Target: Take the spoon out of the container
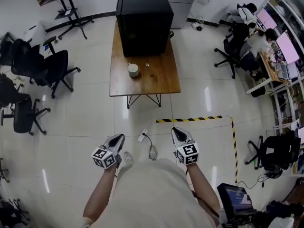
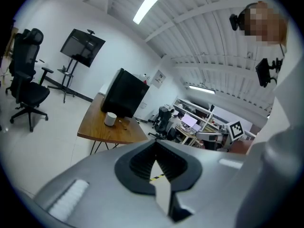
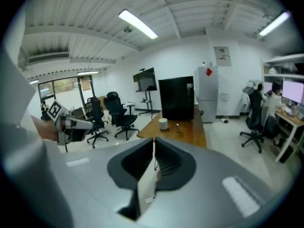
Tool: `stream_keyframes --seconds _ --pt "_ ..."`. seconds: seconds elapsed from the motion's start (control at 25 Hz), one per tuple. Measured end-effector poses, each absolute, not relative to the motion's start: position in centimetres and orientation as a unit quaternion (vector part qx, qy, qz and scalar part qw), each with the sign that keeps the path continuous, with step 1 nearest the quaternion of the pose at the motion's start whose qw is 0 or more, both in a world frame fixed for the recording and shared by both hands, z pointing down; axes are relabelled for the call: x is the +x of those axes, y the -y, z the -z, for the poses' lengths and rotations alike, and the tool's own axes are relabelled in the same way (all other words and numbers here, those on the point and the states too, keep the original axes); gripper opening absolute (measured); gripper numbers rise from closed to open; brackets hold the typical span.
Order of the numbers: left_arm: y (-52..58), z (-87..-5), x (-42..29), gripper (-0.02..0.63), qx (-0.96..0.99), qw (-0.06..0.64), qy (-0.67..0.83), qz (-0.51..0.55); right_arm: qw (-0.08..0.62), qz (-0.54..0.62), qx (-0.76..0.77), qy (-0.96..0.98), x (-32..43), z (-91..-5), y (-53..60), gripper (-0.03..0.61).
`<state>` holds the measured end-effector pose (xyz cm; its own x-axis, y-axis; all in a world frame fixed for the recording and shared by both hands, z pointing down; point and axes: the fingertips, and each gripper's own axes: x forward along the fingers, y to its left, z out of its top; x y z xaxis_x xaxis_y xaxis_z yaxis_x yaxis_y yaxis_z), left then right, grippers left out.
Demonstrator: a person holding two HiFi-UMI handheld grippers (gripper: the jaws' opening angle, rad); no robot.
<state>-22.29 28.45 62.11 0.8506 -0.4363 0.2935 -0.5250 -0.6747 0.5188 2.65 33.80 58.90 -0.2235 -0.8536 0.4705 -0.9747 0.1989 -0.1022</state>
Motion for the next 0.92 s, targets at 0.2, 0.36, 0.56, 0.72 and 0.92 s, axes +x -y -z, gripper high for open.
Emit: stream_keyframes --seconds 0.2,0.36,0.56,0.72,0.92 --pt "-28.2 -62.1 -23.1 -0.002 0.919 0.295 0.247 -0.093 0.196 -0.178 0.583 0.768 -0.9 -59.8 -33.4 -0.004" --pt "-29.4 -63.3 -23.0 -0.005 0.920 0.286 0.235 -0.129 0.202 -0.178 0.574 0.773 -2.2 -60.3 -33.7 -0.004" --pt "-31.3 -65.5 -23.1 -0.014 0.924 0.268 0.196 -0.189 0.197 -0.194 0.583 0.764 -2.3 -61.0 -33.7 -0.005" --pt "-33.3 -67.8 -24.7 -0.014 0.924 0.229 0.134 -0.274 0.204 -0.190 0.576 0.768 -2.6 -61.0 -33.9 -0.005" --pt "-35.1 -69.0 -25.9 -0.014 0.919 0.214 0.094 -0.316 0.221 -0.199 0.580 0.759 -1.3 -62.2 -35.4 -0.005"
